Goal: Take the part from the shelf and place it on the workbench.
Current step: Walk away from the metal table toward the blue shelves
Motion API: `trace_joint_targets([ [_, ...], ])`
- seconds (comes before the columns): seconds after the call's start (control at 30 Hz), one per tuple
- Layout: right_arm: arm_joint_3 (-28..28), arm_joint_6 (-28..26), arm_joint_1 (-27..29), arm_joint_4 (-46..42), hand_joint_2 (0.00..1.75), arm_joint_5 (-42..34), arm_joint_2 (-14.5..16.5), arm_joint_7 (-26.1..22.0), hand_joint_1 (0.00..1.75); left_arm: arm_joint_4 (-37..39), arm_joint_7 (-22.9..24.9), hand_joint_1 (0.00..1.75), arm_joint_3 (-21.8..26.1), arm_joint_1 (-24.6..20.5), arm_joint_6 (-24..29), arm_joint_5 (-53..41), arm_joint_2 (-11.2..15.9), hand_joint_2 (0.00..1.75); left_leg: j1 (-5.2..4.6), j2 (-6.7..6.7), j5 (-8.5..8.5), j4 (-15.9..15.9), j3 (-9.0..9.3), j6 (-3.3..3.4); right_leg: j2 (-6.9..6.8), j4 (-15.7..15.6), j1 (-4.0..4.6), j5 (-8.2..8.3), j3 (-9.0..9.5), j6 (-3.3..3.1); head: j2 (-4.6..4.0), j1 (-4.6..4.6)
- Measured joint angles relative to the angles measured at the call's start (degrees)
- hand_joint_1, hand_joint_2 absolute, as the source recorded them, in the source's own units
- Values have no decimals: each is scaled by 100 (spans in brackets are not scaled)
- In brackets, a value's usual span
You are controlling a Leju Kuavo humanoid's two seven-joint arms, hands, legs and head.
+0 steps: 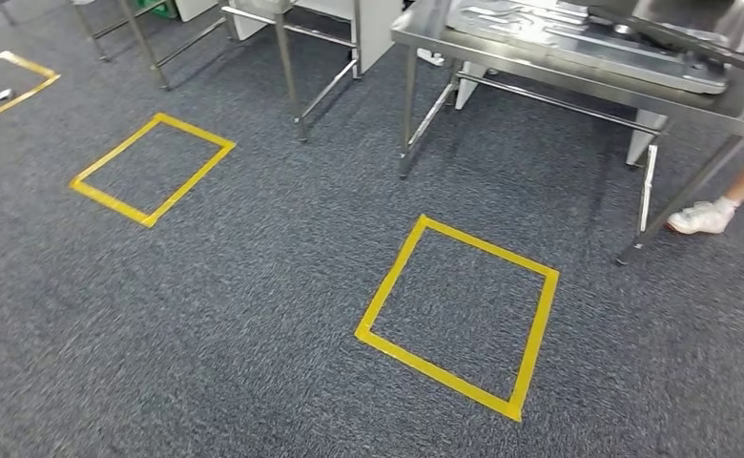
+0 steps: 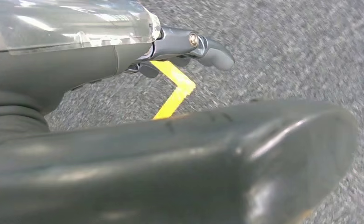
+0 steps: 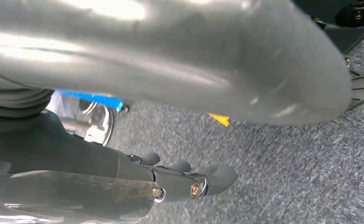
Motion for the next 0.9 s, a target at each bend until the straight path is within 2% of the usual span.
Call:
trace_joint_targets([
  [0.03,1,-1,1,0,0,-4,2,-1,0,0,4,0,1,8,1,-2,6,0,23,23,11,67,0,-31,-81,7,-5,-1,-9,12,0,0],
  [0.07,1,-3,0,0,0,-10,7,-5,0,0,9,0,1,17,2,-4,14,0,48,55,126,-105,122,-60,-155,20,-17,-6,-14,31,0,0],
  [0.1,1,-10,-1,0,0,-20,14,-14,0,0,11,0,2,20,1,-10,25,0,72,122,305,-481,349,-86,-227,43,-31,-18,-17,59,0,0],
  [0.13,1,-28,-3,-1,0,-33,20,-25,0,0,13,0,2,14,-3,-19,30,0,88,246,460,-912,591,-101,-293,79,-36,-41,-23,98,0,-1],
  [0.17,1,-50,-6,-1,0,-47,23,-40,0,0,13,0,2,1,-11,-28,35,0,92,341,576,-1253,774,-86,-352,121,-36,-72,-27,146,0,1],
  [0.2,0,-71,-13,-2,0,-59,23,-54,0,0,11,0,2,-9,-20,-37,36,0,86,406,633,-1461,878,-52,-405,157,-27,-96,-29,196,0,1],
  [0.23,-1,-87,-28,-2,0,-69,22,-66,0,0,6,0,2,-12,-31,-43,36,0,74,423,640,-1524,894,-2,-447,178,-20,-110,-25,242,0,2],
  [0.3,-1,-81,-69,-2,0,-79,27,-82,0,0,-36,0,2,5,-61,-48,49,0,54,313,660,-1512,866,102,-521,180,-36,-112,-6,320,0,3],
  [0.33,0,-74,-84,-2,0,-83,31,-84,0,0,-72,0,2,12,-82,-48,57,0,54,263,678,-1520,860,144,-454,217,-57,-153,-14,354,0,3],
  [0.37,0,-68,-90,-2,0,-93,34,-85,0,0,-111,0,1,8,-107,-48,65,0,57,208,701,-1530,851,183,-326,345,-76,-260,-67,379,0,3],
  [0.43,-1,-68,-86,-1,0,-134,41,-99,0,0,-165,0,-1,-27,-146,-55,75,0,52,93,732,-1538,820,233,16,954,-94,-640,-345,398,0,3],
  [0.47,-2,-70,-79,0,0,-164,45,-120,0,0,-177,0,-3,-46,-157,-65,80,0,38,27,739,-1536,803,247,108,1354,-92,-823,-541,391,0,3],
  [0.5,-2,-72,-74,0,0,-193,51,-146,0,0,-181,0,-9,-58,-162,-78,85,0,21,-45,743,-1535,794,255,149,1669,-85,-914,-703,379,0,3],
  [0.53,-2,-74,-69,0,0,-219,56,-176,0,0,-182,0,-17,-65,-163,-91,91,0,5,-123,744,-1533,793,260,169,1810,-74,-893,-789,359,0,3],
  [0.57,-2,-79,-67,0,0,-241,62,-204,0,0,-181,0,-26,-66,-163,-103,98,0,-10,-205,744,-1532,800,261,189,1716,-61,-748,-771,327,0,3],
  [0.6,-2,-85,-66,0,0,-261,68,-230,0,0,-180,0,-35,-68,-164,-116,104,0,-23,-286,743,-1531,812,260,232,1418,-43,-519,-661,285,0,3],
  [0.67,-14,-96,-61,0,0,-303,73,-278,0,1,-178,0,-57,-81,-173,-143,105,0,-35,-431,738,-1523,812,246,485,668,-16,-125,-375,181,0,3],
  [0.7,-25,-99,-59,0,0,-323,74,-292,0,2,-174,0,-68,-94,-181,-155,104,0,-29,-494,741,-1517,794,224,597,425,-3,-37,-285,146,0,3],
  [0.73,-37,-102,-64,0,0,-340,75,-299,0,2,-170,0,-78,-101,-190,-162,106,0,-12,-555,748,-1515,767,193,673,310,9,-22,-247,124,0,3],
  [0.8,-58,-104,-82,0,0,-360,80,-298,0,2,-155,0,-85,-97,-201,-171,121,0,13,-683,770,-1537,729,106,600,248,18,-25,-226,104,0,2],
  [0.83,-66,-104,-86,0,0,-363,84,-291,0,2,-146,0,-86,-87,-205,-173,130,0,11,-651,759,-1523,713,74,531,197,10,-9,-197,81,0,2],
  [0.9,-80,-104,-67,0,0,-366,90,-279,0,2,-126,0,-87,-98,-208,-172,141,0,-9,-379,578,-1221,559,34,363,91,-12,22,-132,18,0,-1],
])
